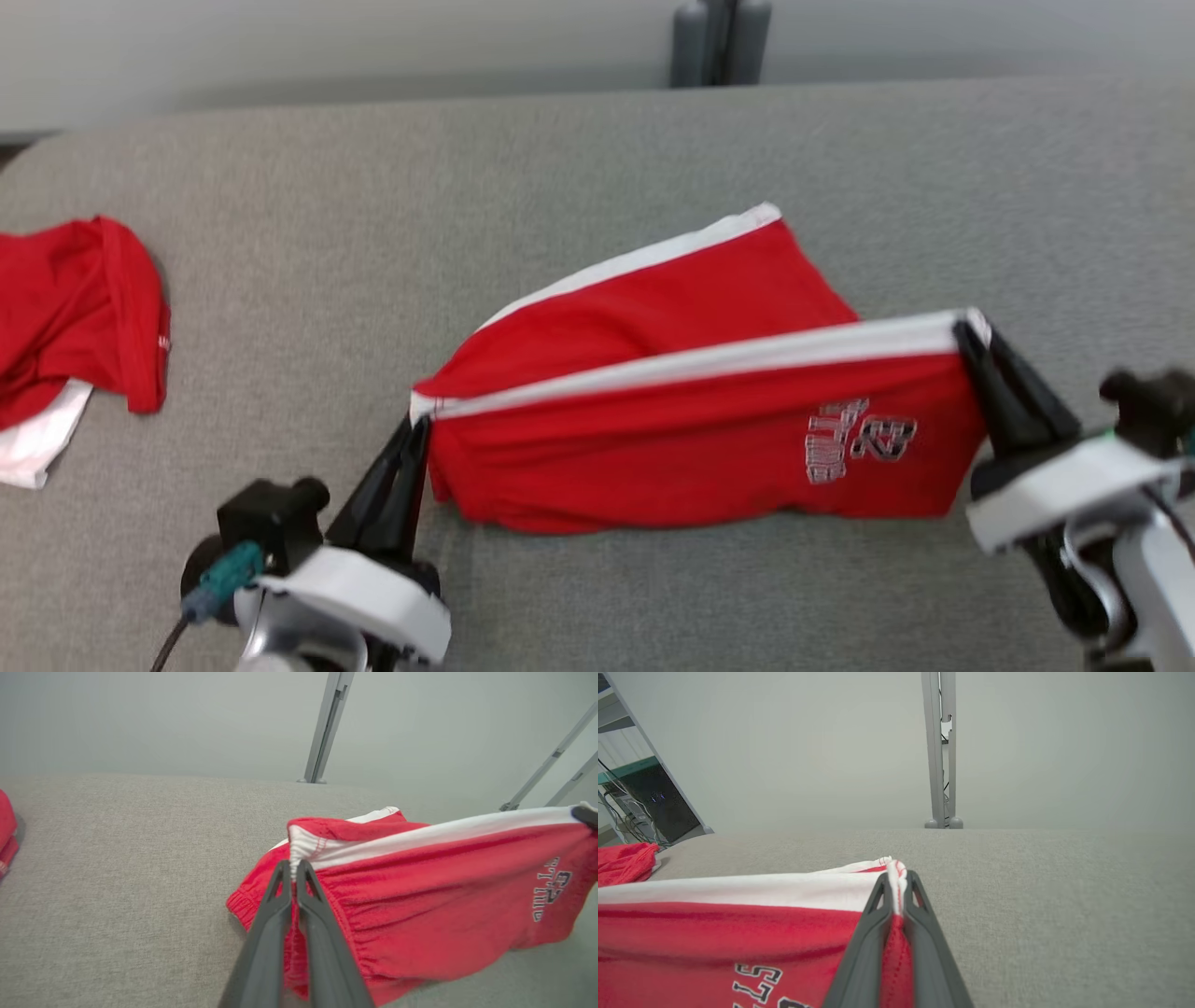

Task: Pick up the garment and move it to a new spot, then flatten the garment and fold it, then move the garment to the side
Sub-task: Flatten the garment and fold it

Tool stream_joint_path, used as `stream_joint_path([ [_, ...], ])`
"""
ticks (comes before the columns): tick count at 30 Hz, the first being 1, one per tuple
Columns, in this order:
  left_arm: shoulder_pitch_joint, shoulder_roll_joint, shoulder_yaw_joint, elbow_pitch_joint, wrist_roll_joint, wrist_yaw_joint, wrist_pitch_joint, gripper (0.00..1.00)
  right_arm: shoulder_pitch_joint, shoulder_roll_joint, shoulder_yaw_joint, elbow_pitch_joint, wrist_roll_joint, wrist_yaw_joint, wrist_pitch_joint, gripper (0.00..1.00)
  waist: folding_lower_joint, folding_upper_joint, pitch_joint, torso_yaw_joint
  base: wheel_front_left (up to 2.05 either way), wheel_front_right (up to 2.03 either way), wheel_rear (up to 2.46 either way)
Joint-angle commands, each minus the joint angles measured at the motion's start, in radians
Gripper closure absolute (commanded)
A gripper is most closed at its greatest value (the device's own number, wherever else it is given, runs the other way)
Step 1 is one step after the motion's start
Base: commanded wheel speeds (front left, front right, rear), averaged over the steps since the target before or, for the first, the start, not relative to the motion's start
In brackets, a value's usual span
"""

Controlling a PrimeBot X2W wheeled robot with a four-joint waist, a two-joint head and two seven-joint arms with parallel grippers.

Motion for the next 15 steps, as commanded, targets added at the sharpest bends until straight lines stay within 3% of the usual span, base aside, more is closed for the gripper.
stream_joint_path([
  [1, -0.025, 0.005, 0.006, 0.01, 0.003, 0.001, -0.006, 1.0, -0.037, -0.014, 0.007, 0.017, 0.013, -0.002, -0.013, 1.0, 0.0, -0.0001, 0.076, 0.045, 0.0, 0.0, 0.0],
  [8, -0.152, -0.025, -0.029, 0.075, -0.008, -0.017, -0.038, 1.0, -0.346, -0.087, 0.19, 0.232, 0.081, -0.001, -0.04, 1.0, 0.0, -0.0001, 0.17, 0.105, 0.0, 0.0, 0.0],
  [15, -0.219, -0.047, -0.064, 0.11, -0.021, -0.013, -0.079, 1.0, -0.548, -0.127, 0.356, 0.413, 0.163, -0.001, -0.077, 1.0, 0.0, -0.0001, 0.216, 0.155, 0.0, 0.0, 0.0],
])
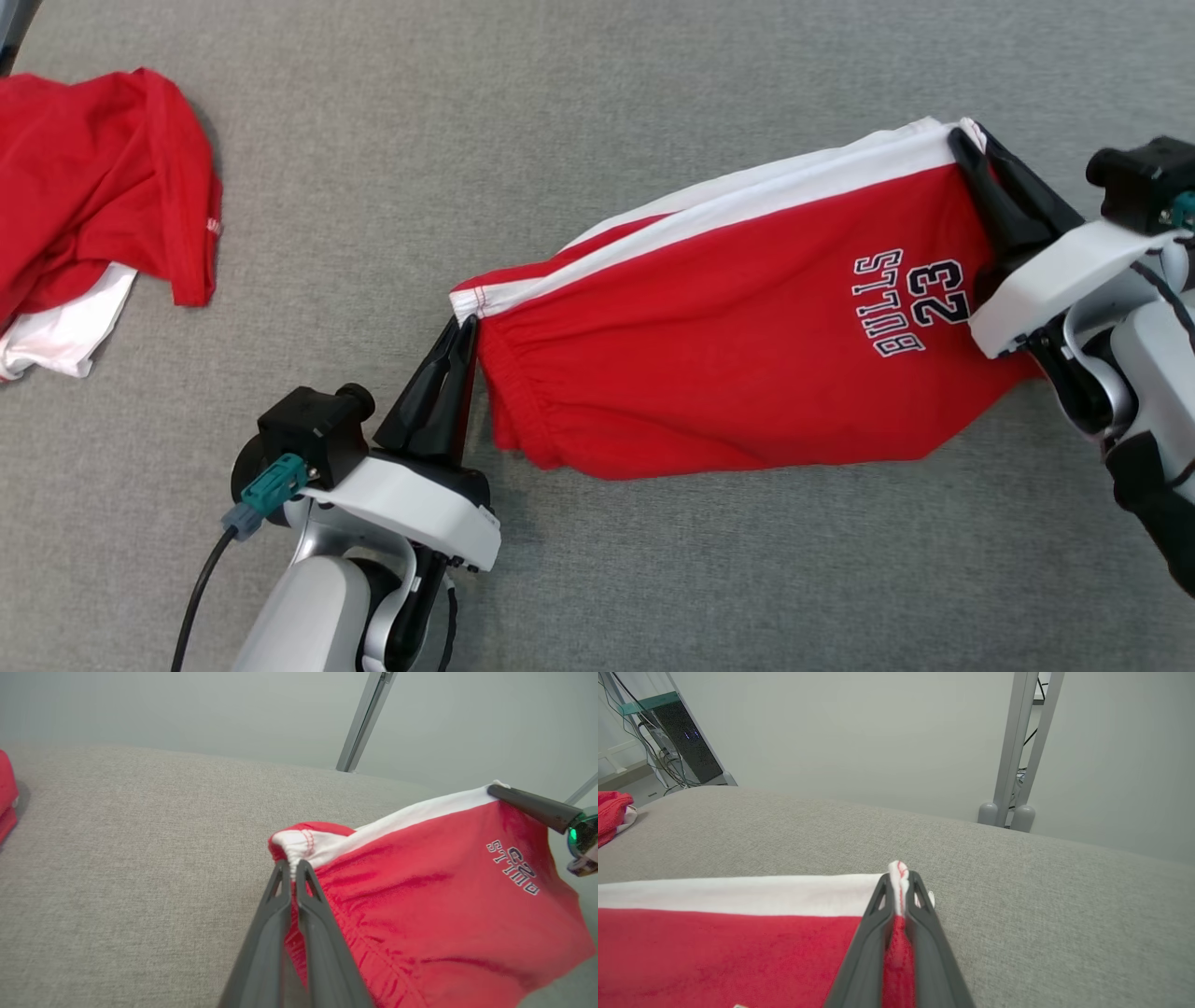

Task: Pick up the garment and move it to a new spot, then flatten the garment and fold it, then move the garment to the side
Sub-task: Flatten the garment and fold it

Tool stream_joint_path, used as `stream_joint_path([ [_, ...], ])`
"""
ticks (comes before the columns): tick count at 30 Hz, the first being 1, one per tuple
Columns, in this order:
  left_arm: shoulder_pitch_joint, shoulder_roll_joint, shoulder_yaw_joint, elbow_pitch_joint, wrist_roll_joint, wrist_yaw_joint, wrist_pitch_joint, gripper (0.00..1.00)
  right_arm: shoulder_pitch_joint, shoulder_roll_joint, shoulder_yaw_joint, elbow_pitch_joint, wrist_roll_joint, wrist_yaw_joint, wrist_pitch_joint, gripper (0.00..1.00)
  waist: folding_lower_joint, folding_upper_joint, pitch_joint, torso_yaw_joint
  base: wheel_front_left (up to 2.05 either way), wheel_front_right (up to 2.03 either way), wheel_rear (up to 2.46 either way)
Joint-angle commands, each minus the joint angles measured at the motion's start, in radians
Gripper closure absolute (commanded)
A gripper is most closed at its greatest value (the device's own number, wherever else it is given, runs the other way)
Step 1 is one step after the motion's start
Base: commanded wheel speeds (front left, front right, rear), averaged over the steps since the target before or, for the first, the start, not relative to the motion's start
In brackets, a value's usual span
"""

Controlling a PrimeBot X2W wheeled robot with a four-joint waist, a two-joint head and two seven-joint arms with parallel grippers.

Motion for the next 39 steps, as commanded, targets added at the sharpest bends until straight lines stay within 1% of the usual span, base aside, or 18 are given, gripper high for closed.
stream_joint_path([
  [1, -0.027, -0.002, -0.004, 0.007, -0.01, 0.004, -0.014, 1.0, -0.042, -0.015, 0.034, 0.039, 0.023, 0.0, -0.013, 1.0, 0.0, 0.0, 0.028, 0.028, 0.0, 0.0, 0.0],
  [5, -0.051, -0.006, -0.022, 0.04, -0.022, 0.001, -0.028, 1.0, -0.106, -0.024, 0.114, 0.122, 0.062, 0.0, -0.029, 1.0, 0.0, 0.0, 0.04, 0.04, 0.0, 0.0, 0.0],
  [6, -0.057, -0.007, -0.027, 0.051, -0.026, -0.002, -0.031, 0.87, -0.118, -0.025, 0.129, 0.141, 0.074, 0.0, -0.032, 1.0, 0.0, 0.0, 0.043, 0.043, 0.0, 0.0, 0.0],
  [7, -0.065, -0.008, -0.034, 0.062, -0.027, -0.006, -0.034, 0.52, -0.129, -0.023, 0.145, 0.156, 0.085, 0.0, -0.037, 1.0, 0.0, 0.0, 0.045, 0.044, 0.0, 0.0, 0.0],
  [8, -0.073, -0.009, -0.04, 0.07, -0.024, -0.007, -0.041, 0.0, -0.138, -0.021, 0.16, 0.166, 0.095, 0.0, -0.046, 0.67, 0.0, 0.0, 0.046, 0.044, 0.0, 0.0, 0.0],
  [9, -0.076, -0.01, -0.043, 0.079, -0.024, -0.008, -0.047, 0.0, -0.141, -0.017, 0.172, 0.174, 0.111, 0.0, -0.053, 0.38, 0.0, 0.0, 0.046, 0.043, 0.0, 0.0, 0.0],
  [10, -0.078, -0.01, -0.047, 0.087, -0.024, -0.008, -0.052, 0.0, -0.144, -0.014, 0.187, 0.177, 0.119, 0.0, -0.061, 0.0, 0.0, 0.0, 0.046, 0.04, 0.0, 0.0, 0.0],
  [14, -0.079, -0.011, -0.051, 0.103, -0.018, -0.002, -0.081, 0.0, -0.145, -0.013, 0.213, 0.179, 0.14, 0.0, -0.082, 0.0, 0.0, 0.0, 0.038, 0.03, 0.0, 0.0, 0.0],
  [16, -0.072, -0.01, -0.045, 0.114, -0.009, 0.012, -0.106, 0.0, -0.137, -0.012, 0.21, 0.176, 0.133, 0.0, -0.089, 0.0, 0.0, 0.0, 0.028, 0.02, 0.0, 0.0, 0.0],
  [18, -0.061, -0.008, -0.036, 0.116, 0.0, 0.027, -0.137, 0.0, -0.127, -0.004, 0.154, 0.146, 0.111, 0.0, -0.091, 0.0, 0.0, 0.0, 0.017, 0.011, 0.0, 0.0, 0.0],
  [21, -0.044, 0.0, -0.016, 0.114, 0.012, 0.053, -0.178, 0.0, -0.063, 0.013, 0.041, 0.079, 0.033, 0.0, -0.09, 0.0, 0.0, 0.0, -0.003, -0.004, 0.0, 0.0, 0.0],
  [23, -0.041, 0.001, 0.0, 0.11, 0.017, 0.071, -0.199, 0.0, -0.02, 0.024, -0.037, 0.026, -0.041, 0.0, -0.09, 0.0, 0.0, 0.0, -0.019, -0.012, 0.0, 0.0, 0.0],
  [26, -0.043, 0.01, 0.025, 0.103, 0.028, 0.088, -0.219, 0.0, 0.07, 0.062, -0.147, -0.052, -0.129, 0.0, -0.09, 0.0, 0.0, 0.0, -0.044, -0.021, 0.0, 0.0, 0.0],
  [29, -0.039, 0.022, 0.051, 0.094, 0.037, 0.105, -0.23, 0.0, 0.157, 0.094, -0.225, -0.118, -0.194, 0.0, -0.09, 0.0, 0.0, 0.0, -0.068, -0.032, 0.0, 0.0, 0.0],
  [33, -0.024, 0.044, 0.077, 0.093, 0.048, 0.113, -0.237, 0.0, 0.266, 0.138, -0.293, -0.191, -0.246, 0.0, -0.09, 0.0, 0.0, 0.0, -0.094, -0.046, 0.0, 0.0, 0.0],
  [39, 0.01, 0.068, 0.097, 0.102, 0.049, 0.12, -0.24, 0.0, 0.388, 0.189, -0.354, -0.256, -0.272, 0.0, -0.091, 0.0, 0.0, 0.0, -0.12, -0.069, 0.0, 0.0, 0.0],
])
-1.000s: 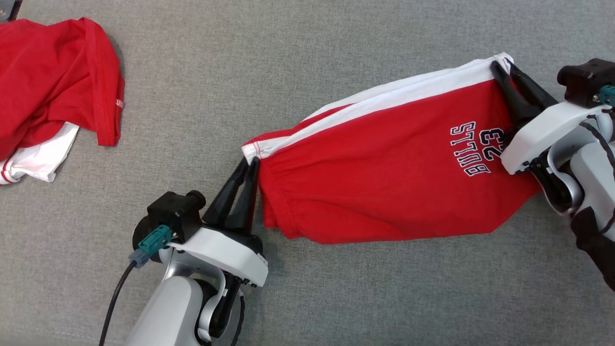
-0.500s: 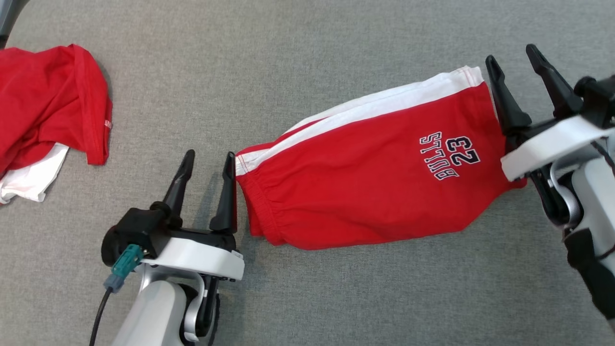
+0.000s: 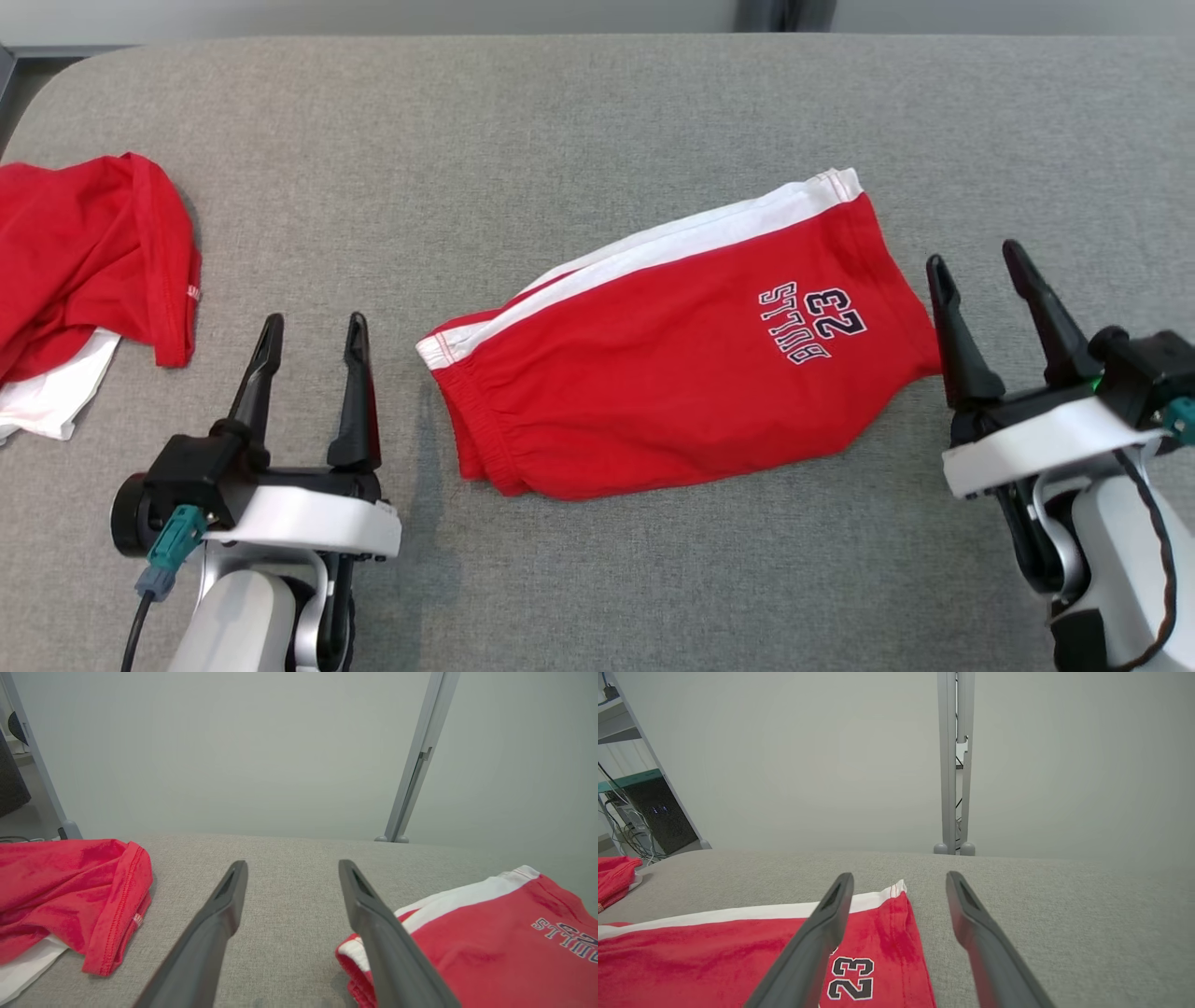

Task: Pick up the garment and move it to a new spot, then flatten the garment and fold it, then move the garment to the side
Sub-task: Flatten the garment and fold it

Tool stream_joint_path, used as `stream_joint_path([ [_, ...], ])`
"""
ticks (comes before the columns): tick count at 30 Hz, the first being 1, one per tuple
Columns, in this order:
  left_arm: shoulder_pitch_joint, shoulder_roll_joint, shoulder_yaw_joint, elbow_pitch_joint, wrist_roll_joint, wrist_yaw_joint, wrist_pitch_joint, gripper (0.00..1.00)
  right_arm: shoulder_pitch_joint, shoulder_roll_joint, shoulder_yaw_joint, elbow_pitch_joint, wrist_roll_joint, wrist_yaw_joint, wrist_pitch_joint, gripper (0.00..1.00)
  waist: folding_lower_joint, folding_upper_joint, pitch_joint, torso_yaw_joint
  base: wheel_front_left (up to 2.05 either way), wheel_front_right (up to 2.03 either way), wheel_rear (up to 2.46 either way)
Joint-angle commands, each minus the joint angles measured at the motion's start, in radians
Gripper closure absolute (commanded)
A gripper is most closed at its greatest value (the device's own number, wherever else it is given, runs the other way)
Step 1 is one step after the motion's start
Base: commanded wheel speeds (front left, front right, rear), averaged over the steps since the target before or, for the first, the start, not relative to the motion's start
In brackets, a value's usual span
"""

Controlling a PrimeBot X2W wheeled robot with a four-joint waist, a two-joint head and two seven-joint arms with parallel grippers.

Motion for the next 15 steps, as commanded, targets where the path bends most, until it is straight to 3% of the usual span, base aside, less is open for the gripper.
stream_joint_path([
  [1, 0.015, 0.008, 0.007, 0.002, 0.001, 0.007, -0.003, 0.0, 0.024, 0.006, -0.011, -0.012, -0.01, 0.0, -0.005, 0.0, 0.0, 0.0, -0.009, -0.01, 0.0, 0.0, 0.0],
  [15, 0.035, 0.02, 0.01, 0.002, -0.025, 0.016, 0.017, 0.0, 0.102, 0.04, -0.058, -0.051, -0.031, 0.0, -0.005, 0.0, 0.0, 0.0, -0.02, -0.031, 0.0, 0.0, 0.0],
])
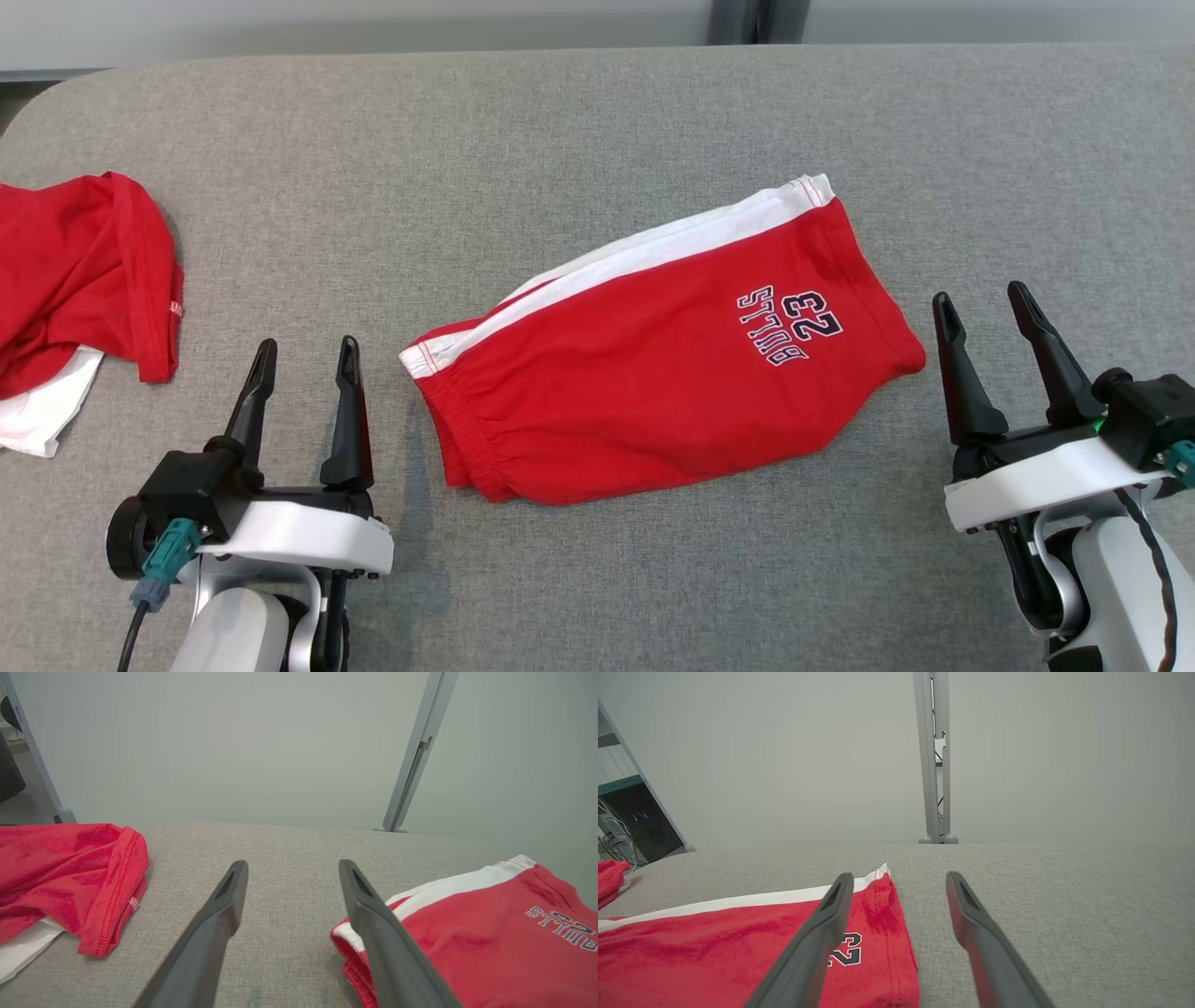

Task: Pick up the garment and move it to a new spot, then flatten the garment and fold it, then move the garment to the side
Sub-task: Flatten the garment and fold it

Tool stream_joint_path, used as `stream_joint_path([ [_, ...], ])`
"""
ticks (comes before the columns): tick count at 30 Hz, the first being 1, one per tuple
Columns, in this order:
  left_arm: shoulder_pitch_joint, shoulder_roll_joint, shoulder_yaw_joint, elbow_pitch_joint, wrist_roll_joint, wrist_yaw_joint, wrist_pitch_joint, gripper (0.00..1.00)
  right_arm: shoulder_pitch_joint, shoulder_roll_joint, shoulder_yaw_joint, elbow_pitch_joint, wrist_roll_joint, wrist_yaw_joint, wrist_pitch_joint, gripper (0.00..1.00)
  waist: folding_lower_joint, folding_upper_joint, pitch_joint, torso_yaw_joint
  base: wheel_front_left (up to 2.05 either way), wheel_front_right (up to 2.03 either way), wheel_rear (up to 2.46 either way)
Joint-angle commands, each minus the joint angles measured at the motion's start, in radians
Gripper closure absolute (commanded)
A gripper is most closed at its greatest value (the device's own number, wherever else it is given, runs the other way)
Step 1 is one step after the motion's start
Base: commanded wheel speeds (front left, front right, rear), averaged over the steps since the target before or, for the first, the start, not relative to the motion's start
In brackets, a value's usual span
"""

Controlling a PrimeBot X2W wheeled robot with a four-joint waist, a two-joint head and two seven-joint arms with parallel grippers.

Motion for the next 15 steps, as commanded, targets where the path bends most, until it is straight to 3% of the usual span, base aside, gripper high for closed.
stream_joint_path([
  [1, -0.007, 0.007, 0.002, -0.002, -0.006, 0.005, -0.001, 0.0, 0.002, -0.002, -0.003, -0.004, -0.005, 0.0, -0.005, 0.0, 0.0, 0.0, 0.001, 0.0, 0.0, 0.0, 0.0],
  [8, -0.025, 0.006, -0.002, -0.009, -0.007, 0.009, -0.003, 0.0, -0.031, 0.002, -0.006, 0.043, 0.022, 0.0, -0.005, 0.0, 0.0, 0.0, 0.018, 0.002, 0.0, 0.0, 0.0],
  [15, -0.056, -0.013, -0.022, 0.005, 0.0, 0.005, -0.008, 0.0, -0.128, -0.006, 0.052, 0.253, 0.046, 0.0, -0.002, 0.0, 0.0, 0.0, 0.063, 0.035, 0.0, 0.0, 0.0],
])
